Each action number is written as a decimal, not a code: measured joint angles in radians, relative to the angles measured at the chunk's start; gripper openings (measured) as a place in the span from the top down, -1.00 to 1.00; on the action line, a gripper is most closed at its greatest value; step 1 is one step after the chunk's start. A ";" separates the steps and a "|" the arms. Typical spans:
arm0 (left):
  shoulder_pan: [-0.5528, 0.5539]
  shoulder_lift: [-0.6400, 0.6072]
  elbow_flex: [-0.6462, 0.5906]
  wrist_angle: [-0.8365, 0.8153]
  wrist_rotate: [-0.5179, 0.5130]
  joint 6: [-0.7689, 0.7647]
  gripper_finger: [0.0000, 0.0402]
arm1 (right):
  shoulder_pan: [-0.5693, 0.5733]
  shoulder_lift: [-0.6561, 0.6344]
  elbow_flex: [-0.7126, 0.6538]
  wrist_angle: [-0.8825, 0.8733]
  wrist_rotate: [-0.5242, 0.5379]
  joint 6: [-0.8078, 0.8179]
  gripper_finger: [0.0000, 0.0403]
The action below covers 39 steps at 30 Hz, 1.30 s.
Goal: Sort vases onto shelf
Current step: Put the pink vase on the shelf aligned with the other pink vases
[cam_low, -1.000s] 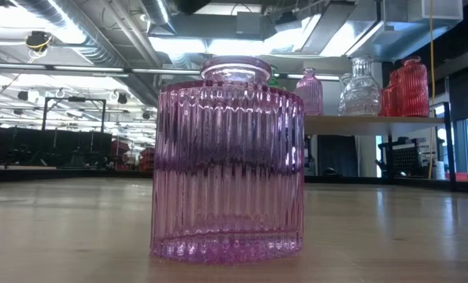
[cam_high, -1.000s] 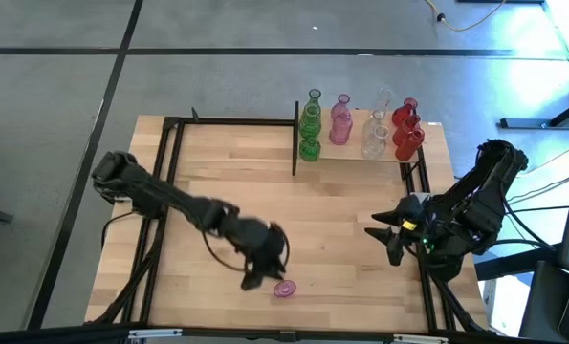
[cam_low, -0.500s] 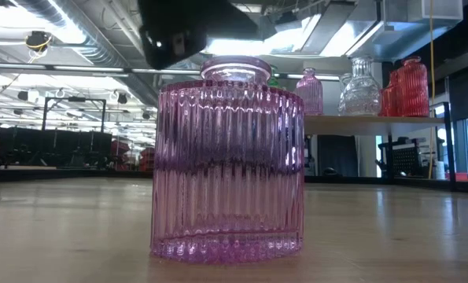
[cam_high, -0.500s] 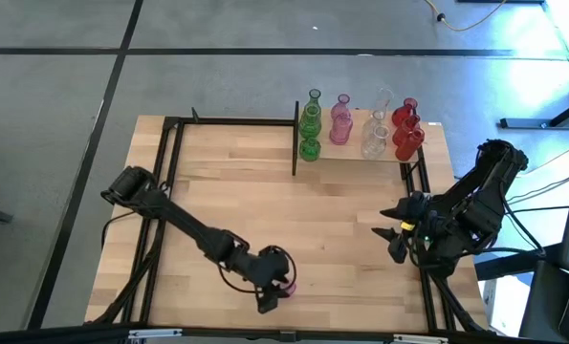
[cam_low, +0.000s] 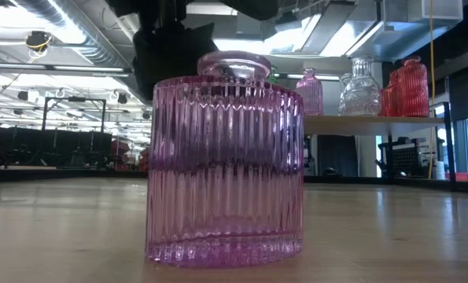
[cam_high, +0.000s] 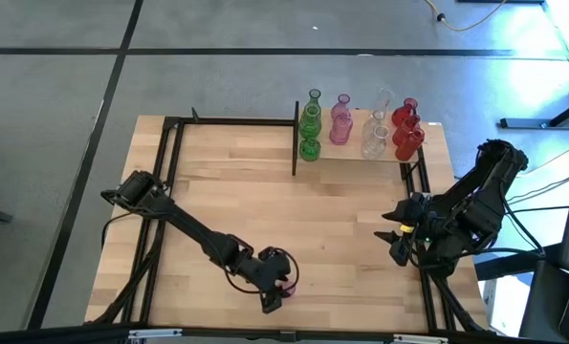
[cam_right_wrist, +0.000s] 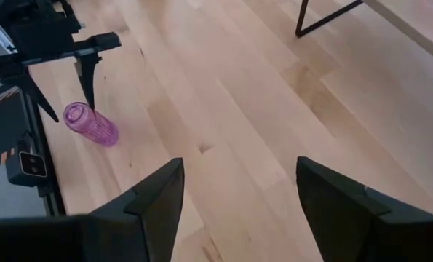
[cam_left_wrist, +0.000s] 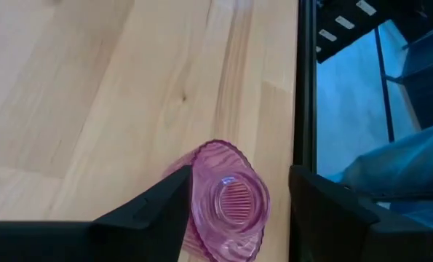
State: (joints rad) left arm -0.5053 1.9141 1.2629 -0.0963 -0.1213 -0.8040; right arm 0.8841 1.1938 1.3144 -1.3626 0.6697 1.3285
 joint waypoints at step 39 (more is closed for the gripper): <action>0.060 0.071 0.002 0.016 -0.167 0.120 0.32 | -0.001 0.000 0.000 0.041 0.048 0.031 -0.21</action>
State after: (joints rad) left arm -0.4448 1.9854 1.2647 -0.0807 -0.2881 -0.6835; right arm 0.8833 1.1938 1.3144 -1.3216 0.7172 1.3599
